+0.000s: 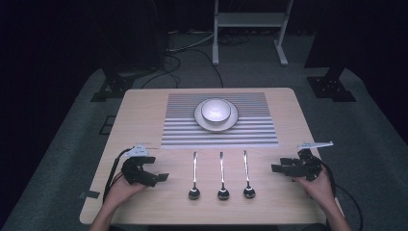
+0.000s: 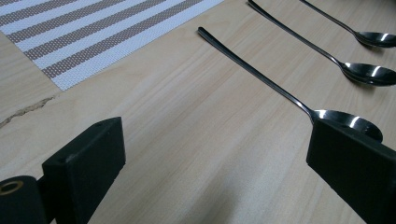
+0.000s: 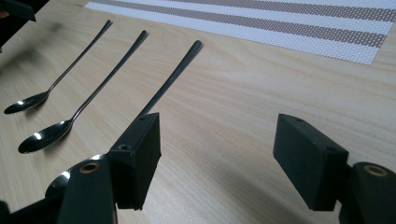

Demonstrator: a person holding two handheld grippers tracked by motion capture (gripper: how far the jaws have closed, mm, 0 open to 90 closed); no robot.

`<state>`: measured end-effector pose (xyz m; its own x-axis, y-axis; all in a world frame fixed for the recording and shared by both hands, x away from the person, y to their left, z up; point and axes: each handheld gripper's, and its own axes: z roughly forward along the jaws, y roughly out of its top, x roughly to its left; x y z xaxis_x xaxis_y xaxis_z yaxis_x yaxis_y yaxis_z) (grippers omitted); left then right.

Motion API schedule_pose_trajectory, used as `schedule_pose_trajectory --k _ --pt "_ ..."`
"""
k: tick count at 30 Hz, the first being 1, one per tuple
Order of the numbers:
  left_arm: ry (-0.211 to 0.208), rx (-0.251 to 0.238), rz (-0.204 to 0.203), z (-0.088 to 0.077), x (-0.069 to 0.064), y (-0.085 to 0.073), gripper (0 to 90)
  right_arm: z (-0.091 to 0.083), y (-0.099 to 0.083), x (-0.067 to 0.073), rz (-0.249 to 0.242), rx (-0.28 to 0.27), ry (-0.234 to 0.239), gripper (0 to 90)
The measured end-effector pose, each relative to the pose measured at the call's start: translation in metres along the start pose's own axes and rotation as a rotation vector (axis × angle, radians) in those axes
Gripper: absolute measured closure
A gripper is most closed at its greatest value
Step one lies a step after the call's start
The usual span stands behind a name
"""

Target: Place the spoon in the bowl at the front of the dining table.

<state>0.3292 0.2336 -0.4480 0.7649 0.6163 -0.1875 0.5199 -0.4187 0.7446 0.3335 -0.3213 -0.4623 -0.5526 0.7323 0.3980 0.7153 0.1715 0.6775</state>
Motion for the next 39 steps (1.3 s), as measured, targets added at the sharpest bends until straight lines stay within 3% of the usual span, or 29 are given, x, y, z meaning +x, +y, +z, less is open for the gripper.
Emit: schedule_pose_trajectory --k 39 --pt "-0.069 0.048 0.095 0.026 -0.038 0.016 8.1 0.003 0.001 0.007 -0.024 0.007 0.01 30.4"
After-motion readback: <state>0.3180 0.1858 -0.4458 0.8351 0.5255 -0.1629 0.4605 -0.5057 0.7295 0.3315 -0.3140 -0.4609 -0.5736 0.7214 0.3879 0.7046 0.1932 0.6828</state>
